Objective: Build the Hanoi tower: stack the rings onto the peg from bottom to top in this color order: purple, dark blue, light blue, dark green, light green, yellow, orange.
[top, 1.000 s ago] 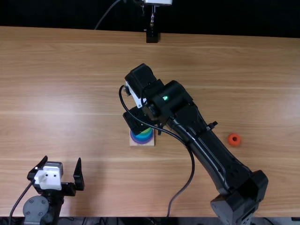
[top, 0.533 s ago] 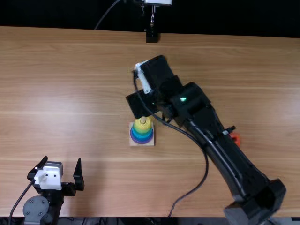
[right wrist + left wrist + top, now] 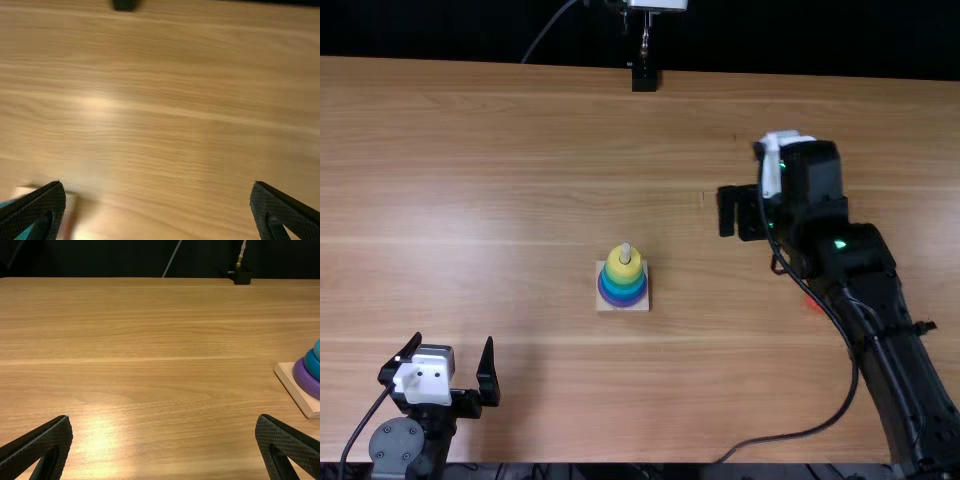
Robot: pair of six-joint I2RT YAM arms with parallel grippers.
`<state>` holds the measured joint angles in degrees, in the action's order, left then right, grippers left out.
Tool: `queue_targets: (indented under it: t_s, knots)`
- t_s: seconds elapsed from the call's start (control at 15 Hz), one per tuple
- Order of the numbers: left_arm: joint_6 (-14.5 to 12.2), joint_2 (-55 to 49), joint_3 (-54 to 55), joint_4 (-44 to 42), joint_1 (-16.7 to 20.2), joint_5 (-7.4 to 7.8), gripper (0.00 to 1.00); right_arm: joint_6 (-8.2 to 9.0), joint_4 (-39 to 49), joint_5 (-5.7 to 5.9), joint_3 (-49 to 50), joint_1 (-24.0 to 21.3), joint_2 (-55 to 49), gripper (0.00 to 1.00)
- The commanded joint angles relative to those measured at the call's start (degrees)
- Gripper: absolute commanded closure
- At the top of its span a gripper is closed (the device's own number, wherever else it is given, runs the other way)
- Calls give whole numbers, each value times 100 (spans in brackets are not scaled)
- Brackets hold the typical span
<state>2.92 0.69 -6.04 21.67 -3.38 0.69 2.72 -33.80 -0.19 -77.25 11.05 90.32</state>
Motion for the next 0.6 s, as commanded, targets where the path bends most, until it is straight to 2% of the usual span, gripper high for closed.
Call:
queue_targets:
  t_s: [0.0,0.13,0.4,0.47,0.53]
  knots:
    - [-81,-69,604,459,4,68,0,-40,231,61,606,-314,-402,0]
    - [-81,-69,604,459,4,79,0,-51,653,61,1415,-683,-859,0]
    - [-81,-69,604,449,4,79,0,-103,642,61,2522,-1043,-1465,0]
    - [-81,-69,604,449,4,68,0,-272,642,61,2707,-1219,-1491,0]
    - [-81,-69,604,449,4,79,0,-525,632,61,2812,-1351,-1500,0]
